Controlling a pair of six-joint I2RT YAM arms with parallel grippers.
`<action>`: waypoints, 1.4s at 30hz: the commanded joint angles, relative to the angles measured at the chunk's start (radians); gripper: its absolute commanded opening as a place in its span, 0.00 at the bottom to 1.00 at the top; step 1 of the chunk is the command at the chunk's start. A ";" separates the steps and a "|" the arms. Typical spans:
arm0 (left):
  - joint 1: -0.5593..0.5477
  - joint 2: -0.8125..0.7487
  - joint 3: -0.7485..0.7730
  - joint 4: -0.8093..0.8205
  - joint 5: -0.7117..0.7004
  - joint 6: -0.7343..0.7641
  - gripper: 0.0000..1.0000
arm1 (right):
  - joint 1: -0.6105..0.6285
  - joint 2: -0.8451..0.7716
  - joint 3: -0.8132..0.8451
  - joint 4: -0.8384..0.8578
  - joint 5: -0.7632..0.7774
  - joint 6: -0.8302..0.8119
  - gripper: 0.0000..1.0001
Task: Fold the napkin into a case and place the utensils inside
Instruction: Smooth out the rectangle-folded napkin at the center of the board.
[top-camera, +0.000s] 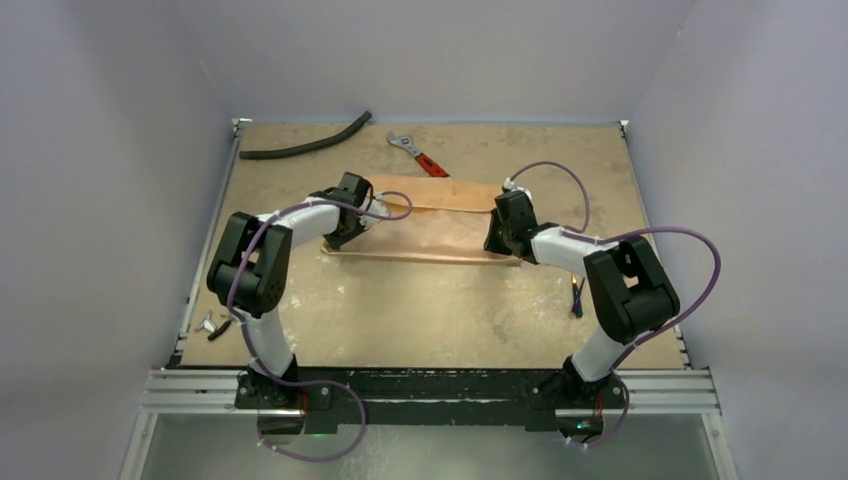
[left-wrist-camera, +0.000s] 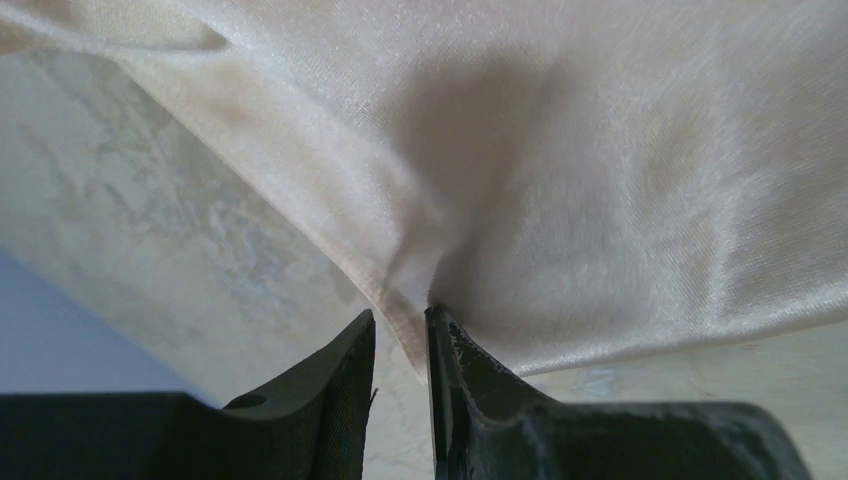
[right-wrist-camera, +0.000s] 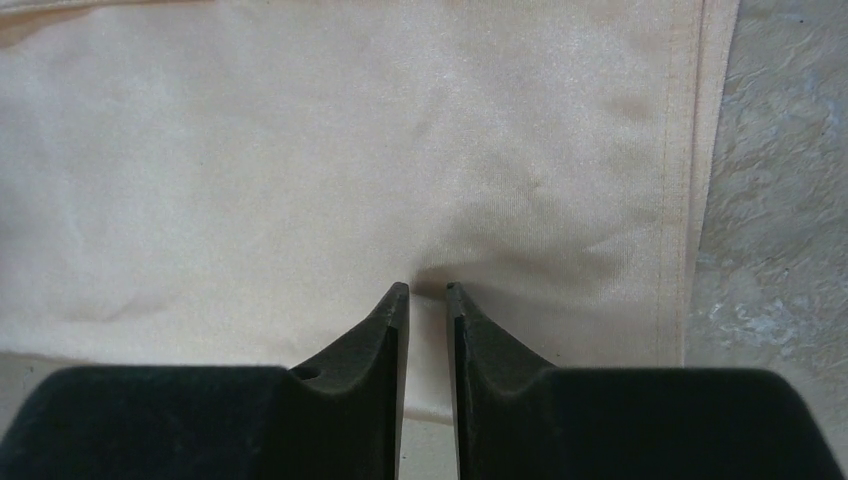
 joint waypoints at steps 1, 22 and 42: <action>0.004 0.002 -0.066 0.053 -0.015 0.011 0.24 | -0.001 0.006 -0.025 -0.005 -0.005 0.006 0.22; 0.003 -0.213 -0.273 -0.170 0.147 0.131 0.21 | 0.018 -0.329 -0.251 -0.186 -0.156 0.101 0.18; 0.050 0.067 0.207 -0.109 -0.008 0.057 0.34 | -0.155 -0.095 0.248 -0.286 -0.033 -0.097 0.58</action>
